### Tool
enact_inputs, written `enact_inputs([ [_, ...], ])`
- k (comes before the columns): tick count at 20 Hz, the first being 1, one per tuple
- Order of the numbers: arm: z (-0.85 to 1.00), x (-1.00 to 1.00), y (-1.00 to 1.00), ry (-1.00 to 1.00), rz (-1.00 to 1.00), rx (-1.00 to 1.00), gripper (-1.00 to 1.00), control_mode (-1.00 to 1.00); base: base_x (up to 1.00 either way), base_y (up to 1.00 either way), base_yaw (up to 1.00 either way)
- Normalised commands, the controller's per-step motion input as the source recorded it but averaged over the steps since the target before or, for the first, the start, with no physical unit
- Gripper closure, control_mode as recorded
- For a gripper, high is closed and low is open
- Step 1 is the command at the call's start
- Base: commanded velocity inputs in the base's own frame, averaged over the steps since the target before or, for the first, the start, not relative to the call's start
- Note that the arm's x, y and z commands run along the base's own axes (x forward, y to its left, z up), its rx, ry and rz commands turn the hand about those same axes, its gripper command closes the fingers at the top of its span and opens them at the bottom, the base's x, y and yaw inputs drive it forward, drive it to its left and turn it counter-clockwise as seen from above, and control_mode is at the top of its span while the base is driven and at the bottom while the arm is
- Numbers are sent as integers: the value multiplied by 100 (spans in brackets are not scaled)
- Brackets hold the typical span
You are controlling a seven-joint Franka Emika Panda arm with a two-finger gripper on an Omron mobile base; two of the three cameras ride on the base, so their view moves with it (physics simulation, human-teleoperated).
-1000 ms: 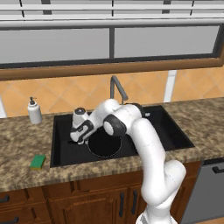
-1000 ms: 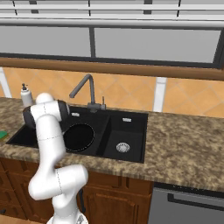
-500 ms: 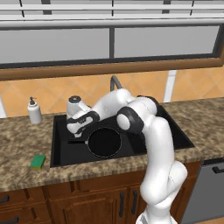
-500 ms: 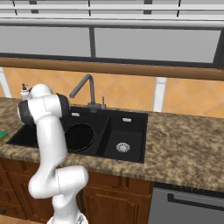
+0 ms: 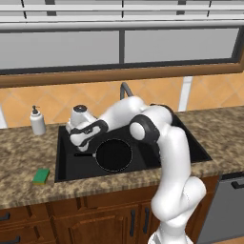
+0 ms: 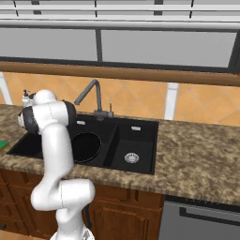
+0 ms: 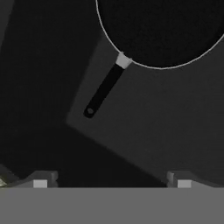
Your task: Pick the pan and sponge and place them into the sink. Then turn on the water.
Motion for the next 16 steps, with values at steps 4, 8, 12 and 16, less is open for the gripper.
enact_inputs([
  [4, 0, 0, 53, 2, 65, 0, -100, -100, 0, 0, 0],
  [8, 16, 0, 41, 0, 78, 0, -100, -100, 0, 0, 0],
  [12, 26, -6, 40, 0, 70, -6, -100, -100, 0, 0, 0],
  [16, 6, -40, 36, 0, 45, -7, -100, -100, 0, 0, 0],
])
